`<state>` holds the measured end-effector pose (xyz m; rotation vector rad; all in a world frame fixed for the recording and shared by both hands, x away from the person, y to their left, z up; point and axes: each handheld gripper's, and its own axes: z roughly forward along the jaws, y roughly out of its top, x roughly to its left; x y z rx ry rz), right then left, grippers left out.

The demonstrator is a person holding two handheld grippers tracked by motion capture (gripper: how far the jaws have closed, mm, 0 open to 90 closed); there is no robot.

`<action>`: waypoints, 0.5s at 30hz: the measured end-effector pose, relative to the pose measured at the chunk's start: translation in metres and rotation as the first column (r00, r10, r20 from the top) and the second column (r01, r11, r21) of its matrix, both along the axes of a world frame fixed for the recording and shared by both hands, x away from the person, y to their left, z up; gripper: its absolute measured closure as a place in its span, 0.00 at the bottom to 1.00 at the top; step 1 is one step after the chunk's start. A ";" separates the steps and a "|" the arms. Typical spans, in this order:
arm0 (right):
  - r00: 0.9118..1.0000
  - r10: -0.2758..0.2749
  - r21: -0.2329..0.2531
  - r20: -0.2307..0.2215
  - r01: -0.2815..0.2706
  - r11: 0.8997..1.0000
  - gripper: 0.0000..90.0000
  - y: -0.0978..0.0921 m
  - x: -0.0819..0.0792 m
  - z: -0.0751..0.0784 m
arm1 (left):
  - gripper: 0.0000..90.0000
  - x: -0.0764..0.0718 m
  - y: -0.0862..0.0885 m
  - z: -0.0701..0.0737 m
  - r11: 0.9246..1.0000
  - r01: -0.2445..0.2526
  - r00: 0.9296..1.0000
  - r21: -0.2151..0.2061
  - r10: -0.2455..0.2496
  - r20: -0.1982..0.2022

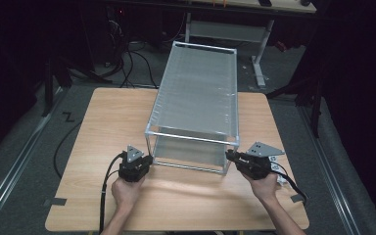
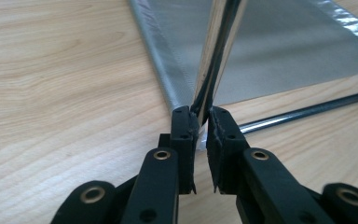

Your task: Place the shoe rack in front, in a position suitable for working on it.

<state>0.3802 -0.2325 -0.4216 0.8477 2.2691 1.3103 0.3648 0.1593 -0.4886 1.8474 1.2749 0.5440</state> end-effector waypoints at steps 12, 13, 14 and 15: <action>1.000 0.026 0.008 0.007 -0.026 1.000 0.90 0.012 -0.004 -0.002 | 0.90 0.014 0.007 0.002 0.999 -0.034 0.999 0.018 0.034 -0.012; 0.999 0.037 0.009 0.008 -0.037 0.999 0.90 0.016 -0.006 -0.002 | 0.90 0.017 0.011 0.001 0.999 -0.051 0.999 -0.002 0.051 -0.016; 0.999 0.037 0.009 0.008 -0.037 0.999 0.90 0.016 -0.006 -0.002 | 0.90 0.017 0.011 0.001 0.999 -0.051 0.999 -0.002 0.051 -0.016; 0.999 0.048 0.011 0.011 -0.048 0.999 0.90 0.020 -0.008 -0.002 | 0.90 0.018 0.012 0.000 0.998 -0.058 0.998 -0.005 0.058 -0.013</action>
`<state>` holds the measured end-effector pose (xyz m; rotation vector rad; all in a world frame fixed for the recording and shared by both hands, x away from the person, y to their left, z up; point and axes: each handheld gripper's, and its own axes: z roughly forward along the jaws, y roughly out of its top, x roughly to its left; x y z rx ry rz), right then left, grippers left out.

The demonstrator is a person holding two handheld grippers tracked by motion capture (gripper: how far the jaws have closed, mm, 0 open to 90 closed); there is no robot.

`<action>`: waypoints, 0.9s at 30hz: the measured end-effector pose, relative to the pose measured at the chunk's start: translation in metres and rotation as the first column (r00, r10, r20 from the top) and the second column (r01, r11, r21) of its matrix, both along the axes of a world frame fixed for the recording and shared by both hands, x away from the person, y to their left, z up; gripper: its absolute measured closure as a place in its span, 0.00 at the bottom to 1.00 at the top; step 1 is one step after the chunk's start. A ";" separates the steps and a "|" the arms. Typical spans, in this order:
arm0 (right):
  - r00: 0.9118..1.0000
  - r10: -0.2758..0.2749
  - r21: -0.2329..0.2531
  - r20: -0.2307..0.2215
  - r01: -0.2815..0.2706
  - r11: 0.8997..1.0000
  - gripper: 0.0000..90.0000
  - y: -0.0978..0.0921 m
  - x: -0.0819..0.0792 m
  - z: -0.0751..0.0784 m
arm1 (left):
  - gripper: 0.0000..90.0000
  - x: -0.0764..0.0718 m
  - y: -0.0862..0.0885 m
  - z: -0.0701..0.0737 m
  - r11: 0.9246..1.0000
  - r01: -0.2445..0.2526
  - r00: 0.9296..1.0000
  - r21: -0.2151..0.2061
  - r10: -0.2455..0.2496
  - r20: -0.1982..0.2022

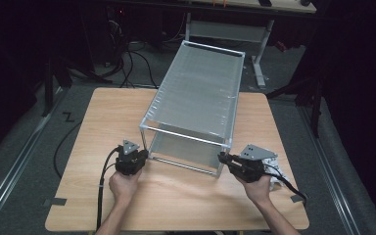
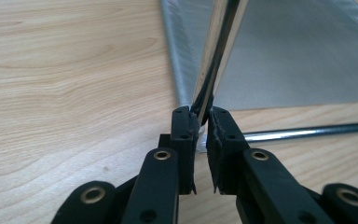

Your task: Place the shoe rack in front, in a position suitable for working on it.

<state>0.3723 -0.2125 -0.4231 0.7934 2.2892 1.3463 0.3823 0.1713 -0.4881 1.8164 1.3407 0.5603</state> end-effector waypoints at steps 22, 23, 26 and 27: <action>0.996 0.094 -0.002 0.002 -0.094 0.996 0.90 0.029 -0.018 -0.001 | 0.90 0.018 0.016 -0.001 0.997 -0.070 0.997 -0.008 0.070 -0.009; 0.996 0.094 -0.002 0.002 -0.094 0.996 0.90 0.029 -0.018 -0.001 | 0.90 0.018 0.016 -0.001 0.997 -0.070 0.997 -0.008 0.070 -0.009; 0.994 0.109 0.009 0.006 -0.109 0.994 0.90 0.033 -0.020 -0.003 | 0.90 0.019 0.018 -0.001 0.997 -0.076 0.997 -0.011 0.076 -0.008; 0.994 0.110 0.014 0.005 -0.110 0.994 0.90 0.033 -0.020 -0.003 | 0.90 0.019 0.018 -0.001 0.997 -0.077 0.997 -0.011 0.077 -0.007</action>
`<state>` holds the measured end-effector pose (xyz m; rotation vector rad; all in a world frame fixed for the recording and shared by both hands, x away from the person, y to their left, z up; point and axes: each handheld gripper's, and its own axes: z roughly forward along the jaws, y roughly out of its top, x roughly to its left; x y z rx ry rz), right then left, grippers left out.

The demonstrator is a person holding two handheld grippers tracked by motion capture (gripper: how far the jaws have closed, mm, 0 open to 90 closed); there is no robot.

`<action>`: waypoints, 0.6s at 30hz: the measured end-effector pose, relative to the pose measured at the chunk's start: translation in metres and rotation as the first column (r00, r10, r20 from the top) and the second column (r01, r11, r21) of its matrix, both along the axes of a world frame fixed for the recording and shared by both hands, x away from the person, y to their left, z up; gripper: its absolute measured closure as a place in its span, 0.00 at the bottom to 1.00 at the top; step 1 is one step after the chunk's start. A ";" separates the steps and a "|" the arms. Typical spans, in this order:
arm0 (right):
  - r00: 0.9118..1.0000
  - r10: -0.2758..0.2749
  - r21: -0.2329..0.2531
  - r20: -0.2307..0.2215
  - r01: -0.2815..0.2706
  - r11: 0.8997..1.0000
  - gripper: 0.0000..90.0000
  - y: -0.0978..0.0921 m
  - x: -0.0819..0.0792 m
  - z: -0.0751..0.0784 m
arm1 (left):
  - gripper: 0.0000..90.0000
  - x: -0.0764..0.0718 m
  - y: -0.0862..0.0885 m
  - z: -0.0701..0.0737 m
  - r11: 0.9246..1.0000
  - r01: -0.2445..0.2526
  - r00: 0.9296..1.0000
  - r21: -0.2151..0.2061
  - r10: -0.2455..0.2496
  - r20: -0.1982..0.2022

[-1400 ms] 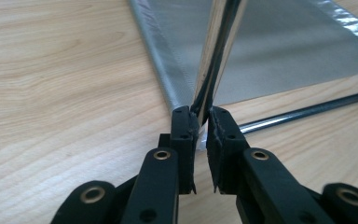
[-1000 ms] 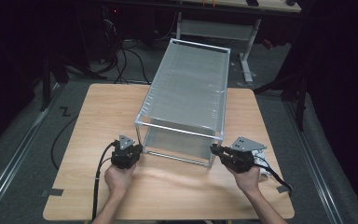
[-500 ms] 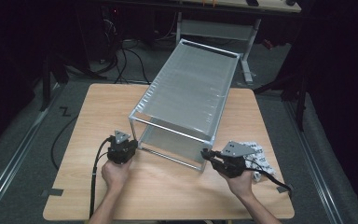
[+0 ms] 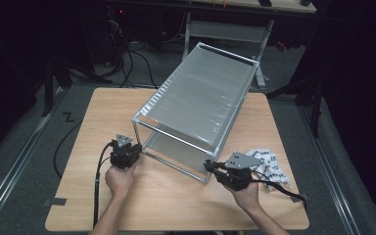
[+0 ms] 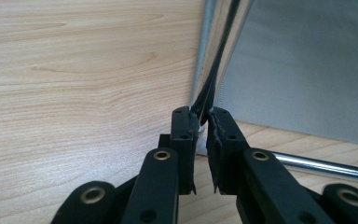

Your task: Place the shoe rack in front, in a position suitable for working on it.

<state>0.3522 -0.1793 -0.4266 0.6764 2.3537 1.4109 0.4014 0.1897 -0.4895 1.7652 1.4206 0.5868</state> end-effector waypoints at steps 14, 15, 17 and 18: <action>1.000 -0.014 -0.016 0.007 0.014 1.000 0.58 -0.022 0.001 0.010 | 0.90 -0.001 0.000 0.000 1.000 0.013 1.000 0.025 -0.013 0.004; 1.000 -0.009 -0.007 -0.002 0.009 1.000 0.58 -0.025 0.001 0.010 | 0.90 -0.001 0.000 0.000 1.000 0.012 1.000 0.026 -0.012 0.004; 1.000 -0.017 -0.013 0.016 0.017 1.000 0.59 -0.032 0.000 0.011 | 0.90 -0.001 0.001 0.000 1.000 0.011 1.000 0.027 -0.011 0.004; 1.000 -0.017 -0.008 0.011 0.017 1.000 0.60 -0.035 0.000 0.011 | 0.90 -0.001 0.002 0.000 1.000 0.009 1.000 0.028 -0.009 0.005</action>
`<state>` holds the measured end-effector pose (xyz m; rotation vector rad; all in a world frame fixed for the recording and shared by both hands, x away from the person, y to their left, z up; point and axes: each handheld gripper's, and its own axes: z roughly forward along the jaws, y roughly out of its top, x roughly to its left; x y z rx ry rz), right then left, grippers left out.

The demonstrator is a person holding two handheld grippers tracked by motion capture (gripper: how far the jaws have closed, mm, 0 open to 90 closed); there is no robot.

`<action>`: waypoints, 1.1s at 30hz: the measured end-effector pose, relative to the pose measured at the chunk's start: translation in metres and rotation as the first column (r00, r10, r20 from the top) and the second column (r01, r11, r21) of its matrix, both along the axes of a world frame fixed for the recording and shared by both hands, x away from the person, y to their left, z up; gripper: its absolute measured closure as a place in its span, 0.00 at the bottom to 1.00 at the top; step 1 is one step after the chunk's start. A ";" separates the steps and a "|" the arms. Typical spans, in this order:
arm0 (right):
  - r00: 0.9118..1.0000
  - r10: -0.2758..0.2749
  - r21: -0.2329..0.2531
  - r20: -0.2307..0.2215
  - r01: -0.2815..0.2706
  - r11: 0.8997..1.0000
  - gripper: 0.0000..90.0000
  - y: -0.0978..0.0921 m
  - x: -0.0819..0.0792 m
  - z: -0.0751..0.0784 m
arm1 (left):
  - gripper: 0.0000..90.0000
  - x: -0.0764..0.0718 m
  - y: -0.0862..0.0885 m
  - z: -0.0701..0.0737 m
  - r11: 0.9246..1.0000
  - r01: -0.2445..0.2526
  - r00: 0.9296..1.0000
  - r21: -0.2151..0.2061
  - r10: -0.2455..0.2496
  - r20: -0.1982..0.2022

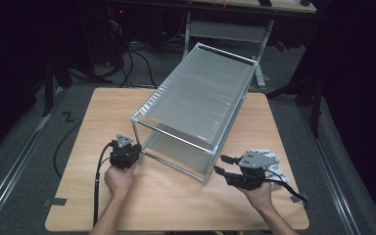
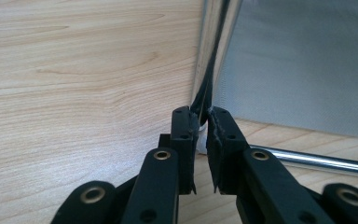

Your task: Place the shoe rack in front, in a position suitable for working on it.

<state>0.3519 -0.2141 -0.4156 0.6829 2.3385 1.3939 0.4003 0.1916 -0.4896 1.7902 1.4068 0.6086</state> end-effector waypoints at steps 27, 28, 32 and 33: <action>0.949 -0.309 -0.083 -0.063 0.303 0.949 0.69 -0.057 0.032 -0.033 | 0.90 0.007 0.027 0.002 0.999 -0.039 0.999 0.024 0.040 -0.031; 0.943 -0.326 -0.087 -0.065 0.320 0.943 0.67 -0.061 0.031 -0.032 | 0.90 0.007 0.027 0.002 0.999 -0.041 0.999 0.022 0.041 -0.032; 0.928 -0.370 -0.099 -0.053 0.364 0.926 0.64 -0.076 0.029 -0.028 | 0.90 0.009 0.032 0.002 0.998 -0.052 0.998 0.020 0.053 -0.036; 0.922 -0.382 -0.097 -0.054 0.376 0.921 0.63 -0.082 0.028 -0.028 | 0.90 0.009 0.033 0.002 0.998 -0.056 0.998 0.019 0.056 -0.037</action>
